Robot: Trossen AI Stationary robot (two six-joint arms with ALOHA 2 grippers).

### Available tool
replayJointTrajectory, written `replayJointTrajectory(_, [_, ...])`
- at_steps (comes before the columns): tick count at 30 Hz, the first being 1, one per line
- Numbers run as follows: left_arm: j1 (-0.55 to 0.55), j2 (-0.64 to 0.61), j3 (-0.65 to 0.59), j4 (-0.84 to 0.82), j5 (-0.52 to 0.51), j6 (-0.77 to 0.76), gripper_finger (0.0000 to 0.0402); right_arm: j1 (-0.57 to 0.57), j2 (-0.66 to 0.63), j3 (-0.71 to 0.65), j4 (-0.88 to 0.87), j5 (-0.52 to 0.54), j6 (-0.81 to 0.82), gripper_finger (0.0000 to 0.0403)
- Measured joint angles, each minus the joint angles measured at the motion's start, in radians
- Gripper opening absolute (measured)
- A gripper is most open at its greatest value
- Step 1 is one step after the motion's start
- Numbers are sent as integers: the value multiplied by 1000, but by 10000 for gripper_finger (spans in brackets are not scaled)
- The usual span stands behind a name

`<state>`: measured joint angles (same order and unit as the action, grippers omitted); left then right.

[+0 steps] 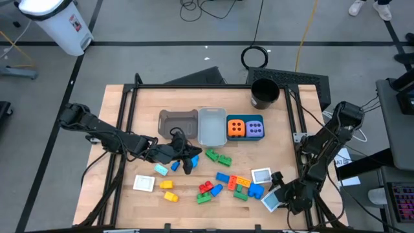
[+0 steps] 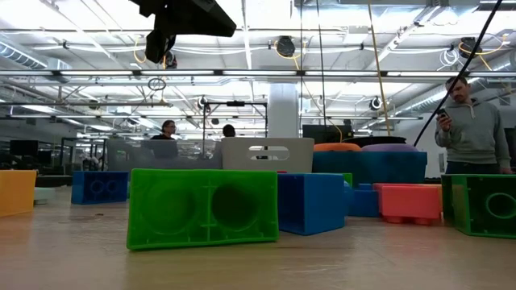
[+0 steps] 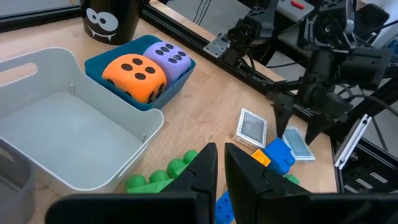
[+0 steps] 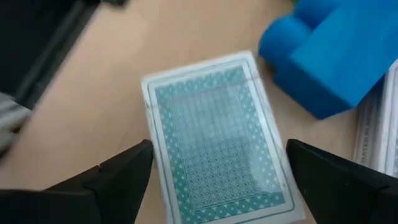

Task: Pick & Place Toys
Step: Put the green playing card box into the gray bin

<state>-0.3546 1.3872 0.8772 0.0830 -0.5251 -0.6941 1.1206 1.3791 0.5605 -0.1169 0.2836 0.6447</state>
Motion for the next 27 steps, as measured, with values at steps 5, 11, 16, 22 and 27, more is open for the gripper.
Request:
replayJointTrajectory(5, [0,0,0,0,0,4,35,0,69,5,-12,8,-31,357])
replayJointTrajectory(11, [0,0,0,0,0,4,35,0,48,3,-22,5,-65,321])
replayJointTrajectory(16, [0,0,0,0,0,4,35,0,-17,-2,-38,-15,-78,304])
replayJointTrajectory(22, [0,0,0,7,-3,1,35,0,-127,-2,3,-27,-58,304])
replayJointTrajectory(27, [0,0,0,59,-19,18,35,1,-228,0,89,49,-164,304])
